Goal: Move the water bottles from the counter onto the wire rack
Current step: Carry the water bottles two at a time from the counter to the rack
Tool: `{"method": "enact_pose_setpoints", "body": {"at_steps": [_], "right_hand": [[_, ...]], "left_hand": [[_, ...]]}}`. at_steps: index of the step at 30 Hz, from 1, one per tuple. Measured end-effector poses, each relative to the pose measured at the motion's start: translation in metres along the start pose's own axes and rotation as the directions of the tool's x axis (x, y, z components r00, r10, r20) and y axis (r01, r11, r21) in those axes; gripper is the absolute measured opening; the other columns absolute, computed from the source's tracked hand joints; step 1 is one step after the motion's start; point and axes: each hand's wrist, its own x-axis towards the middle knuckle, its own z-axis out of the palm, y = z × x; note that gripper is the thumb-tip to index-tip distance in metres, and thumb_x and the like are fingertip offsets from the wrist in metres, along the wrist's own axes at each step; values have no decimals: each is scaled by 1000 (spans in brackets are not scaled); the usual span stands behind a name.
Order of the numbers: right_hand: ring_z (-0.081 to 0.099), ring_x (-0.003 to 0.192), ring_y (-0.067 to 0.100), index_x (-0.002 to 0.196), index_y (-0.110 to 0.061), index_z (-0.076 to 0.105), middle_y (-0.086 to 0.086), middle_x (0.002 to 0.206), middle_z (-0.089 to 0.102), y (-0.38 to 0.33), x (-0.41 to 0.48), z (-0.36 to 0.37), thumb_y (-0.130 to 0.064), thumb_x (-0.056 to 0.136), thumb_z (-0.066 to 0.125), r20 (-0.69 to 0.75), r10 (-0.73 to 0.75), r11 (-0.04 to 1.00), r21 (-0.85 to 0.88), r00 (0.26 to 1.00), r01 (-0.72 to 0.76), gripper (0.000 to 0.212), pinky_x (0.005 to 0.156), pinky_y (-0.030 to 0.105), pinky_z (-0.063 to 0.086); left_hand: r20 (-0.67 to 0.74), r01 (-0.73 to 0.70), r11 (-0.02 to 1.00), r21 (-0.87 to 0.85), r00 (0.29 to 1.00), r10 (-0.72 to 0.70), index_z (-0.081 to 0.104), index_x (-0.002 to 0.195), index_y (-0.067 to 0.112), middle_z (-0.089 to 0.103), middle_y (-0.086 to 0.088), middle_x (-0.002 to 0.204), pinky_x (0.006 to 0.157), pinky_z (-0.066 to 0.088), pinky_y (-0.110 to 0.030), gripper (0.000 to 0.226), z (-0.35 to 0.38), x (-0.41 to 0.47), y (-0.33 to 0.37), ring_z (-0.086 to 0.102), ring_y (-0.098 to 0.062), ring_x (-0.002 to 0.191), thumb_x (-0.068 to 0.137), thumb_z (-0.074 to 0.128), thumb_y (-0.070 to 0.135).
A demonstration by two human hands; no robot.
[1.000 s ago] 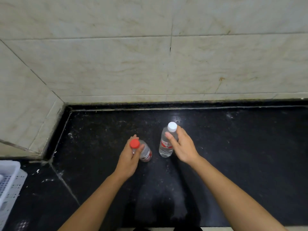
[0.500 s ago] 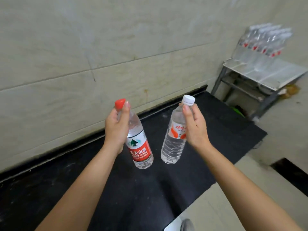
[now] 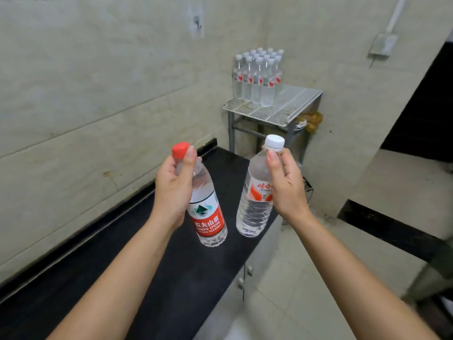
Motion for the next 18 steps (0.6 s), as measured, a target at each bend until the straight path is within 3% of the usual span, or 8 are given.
{"method": "enact_pose_setpoints", "body": {"at_steps": [7,11,13,18], "right_hand": [[65,106,21,109,-40,61,4,111,68,15,80,-152,-57,95,51,-107,-75,996,-53,991,69,24,98,53,50],[67,96,15,105,-34,64,-6,101,70,21,123,-212,-55,93,54,-156,-93,995,-52,983,86,27,90,47,54],[66,91,10,103,-28,65,-10,93,70,32,143,-235,-56,92,53,-179,-90,995,-54,980,81,32,85,43,52],[68,95,8,109,-27,67,-11,99,73,78,196,-275,-56,91,54,-201,-46,999,-34,978,41,37,89,37,54]], "left_hand": [[120,-66,998,6,991,65,63,92,28,70,13,86,82,54,-35,24,177,19,-6,66,-4,81,84,59,50],[181,-110,994,23,978,104,65,91,32,70,12,87,90,55,-44,23,246,36,-13,66,-7,86,85,60,54],[207,-121,992,37,972,111,66,93,32,70,11,91,90,55,-41,23,276,49,-20,66,-6,90,86,59,53],[245,-146,988,54,961,129,64,99,24,70,12,91,82,54,-27,18,339,96,-49,67,-3,90,98,56,40]]}}
